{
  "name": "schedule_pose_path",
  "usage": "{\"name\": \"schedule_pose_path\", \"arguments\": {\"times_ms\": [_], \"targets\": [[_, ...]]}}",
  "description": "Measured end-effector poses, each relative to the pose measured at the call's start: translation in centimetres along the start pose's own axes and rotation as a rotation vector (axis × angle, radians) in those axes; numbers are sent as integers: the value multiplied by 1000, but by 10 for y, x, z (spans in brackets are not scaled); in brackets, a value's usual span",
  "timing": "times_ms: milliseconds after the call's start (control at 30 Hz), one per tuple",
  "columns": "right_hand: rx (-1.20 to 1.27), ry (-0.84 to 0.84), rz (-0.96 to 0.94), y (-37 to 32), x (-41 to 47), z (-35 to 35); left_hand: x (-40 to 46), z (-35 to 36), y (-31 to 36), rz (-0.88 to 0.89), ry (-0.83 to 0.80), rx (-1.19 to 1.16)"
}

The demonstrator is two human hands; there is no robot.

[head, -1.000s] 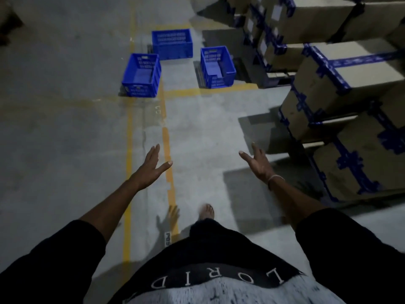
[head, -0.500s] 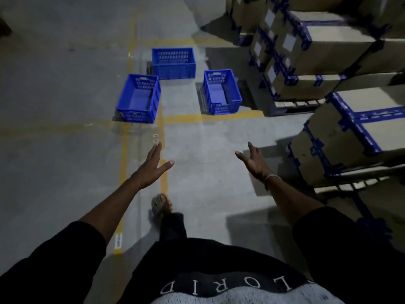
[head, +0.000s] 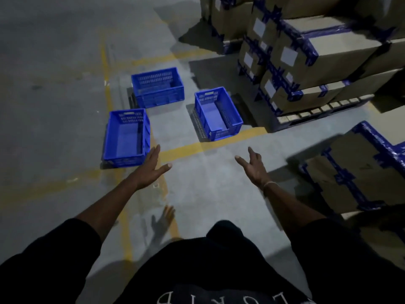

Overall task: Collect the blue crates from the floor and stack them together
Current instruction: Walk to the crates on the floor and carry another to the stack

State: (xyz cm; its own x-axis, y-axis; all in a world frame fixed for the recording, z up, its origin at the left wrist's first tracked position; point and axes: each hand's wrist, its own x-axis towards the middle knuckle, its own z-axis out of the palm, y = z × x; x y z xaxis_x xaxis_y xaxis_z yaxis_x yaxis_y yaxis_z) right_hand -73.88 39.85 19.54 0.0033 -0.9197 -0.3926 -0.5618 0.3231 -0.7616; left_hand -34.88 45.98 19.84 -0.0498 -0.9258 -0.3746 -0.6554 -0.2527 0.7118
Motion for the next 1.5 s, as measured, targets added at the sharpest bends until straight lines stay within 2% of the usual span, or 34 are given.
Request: {"name": "schedule_pose_path", "arguments": {"times_ms": [200,400,500,733,933,1133,1267,1500], "targets": [[26,42,63,-47,110,8,149,-65,15,60,-77,39],[42,80,112,-79,260,-1,317,-116,37,103,-137,31],[62,92,160,-97,331,-14,398,-139,50,72,-159,66],[64,140,166,-144,442,-52,556,-186,113,137,-234,194],[125,234,246,-163,510,-64,683,-207,144,207,-385,241],[209,368,393,-168,583,-35,823,-225,162,300,-533,292],[261,514,519,-173,643,-4,928,-230,159,350,-613,351],[432,672,672,-157,737,62,1060,-205,126,421,-784,479]]}}
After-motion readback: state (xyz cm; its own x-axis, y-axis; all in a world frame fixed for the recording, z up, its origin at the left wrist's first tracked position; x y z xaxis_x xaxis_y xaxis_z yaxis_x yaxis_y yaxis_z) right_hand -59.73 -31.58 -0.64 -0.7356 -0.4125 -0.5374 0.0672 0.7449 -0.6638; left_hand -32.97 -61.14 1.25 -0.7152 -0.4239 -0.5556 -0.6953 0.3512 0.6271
